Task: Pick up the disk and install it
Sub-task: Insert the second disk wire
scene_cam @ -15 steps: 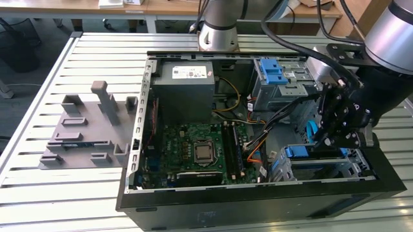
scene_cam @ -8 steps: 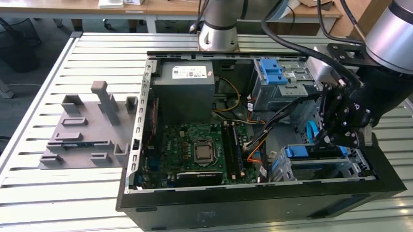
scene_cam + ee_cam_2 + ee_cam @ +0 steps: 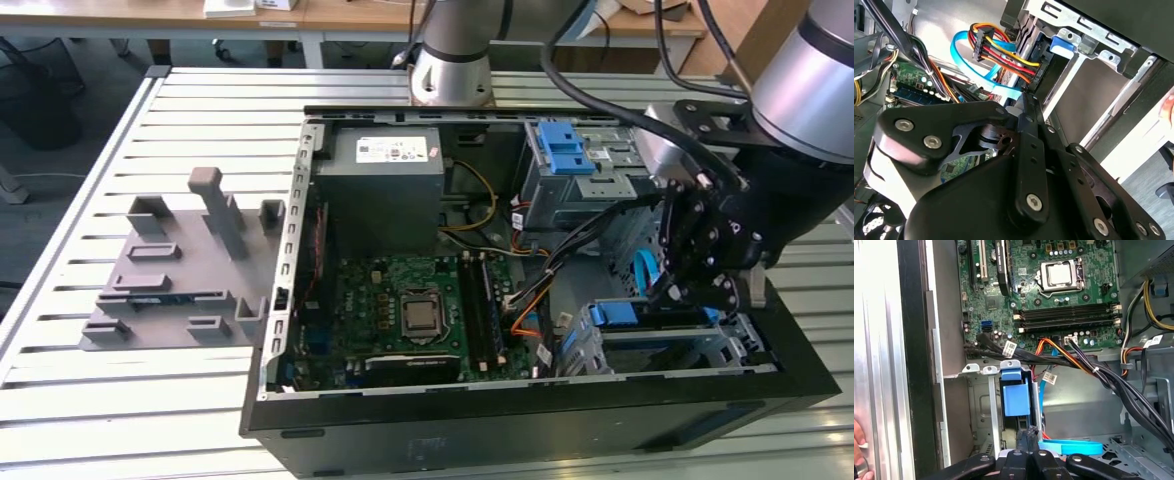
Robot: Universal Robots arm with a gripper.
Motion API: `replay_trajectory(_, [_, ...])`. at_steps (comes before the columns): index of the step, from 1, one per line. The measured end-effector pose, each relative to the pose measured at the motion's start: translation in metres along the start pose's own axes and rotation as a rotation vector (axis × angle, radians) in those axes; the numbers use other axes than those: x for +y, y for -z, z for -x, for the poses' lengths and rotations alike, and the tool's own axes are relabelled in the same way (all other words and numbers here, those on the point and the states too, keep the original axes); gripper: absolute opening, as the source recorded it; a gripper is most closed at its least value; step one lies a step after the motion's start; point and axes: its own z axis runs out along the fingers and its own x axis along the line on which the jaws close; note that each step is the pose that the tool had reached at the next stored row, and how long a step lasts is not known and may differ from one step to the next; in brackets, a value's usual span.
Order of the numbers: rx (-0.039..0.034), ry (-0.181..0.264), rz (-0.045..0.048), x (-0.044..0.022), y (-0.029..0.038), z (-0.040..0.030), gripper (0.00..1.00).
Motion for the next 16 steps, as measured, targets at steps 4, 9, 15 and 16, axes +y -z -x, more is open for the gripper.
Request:
replay_trajectory(4, [0.0002, 0.000, 0.0000, -0.0008, -0.0013, 0.0001, 0.11])
replay_trajectory(9, [-0.0003, 0.000, 0.0000, -0.0008, 0.0001, 0.0001, 0.11])
replay_trajectory(15, [-0.0001, 0.000, 0.0000, -0.0007, 0.0035, -0.0001, 0.11])
replay_trajectory(16, [0.0000, 0.000, 0.0000, -0.0007, 0.0044, -0.0001, 0.11])
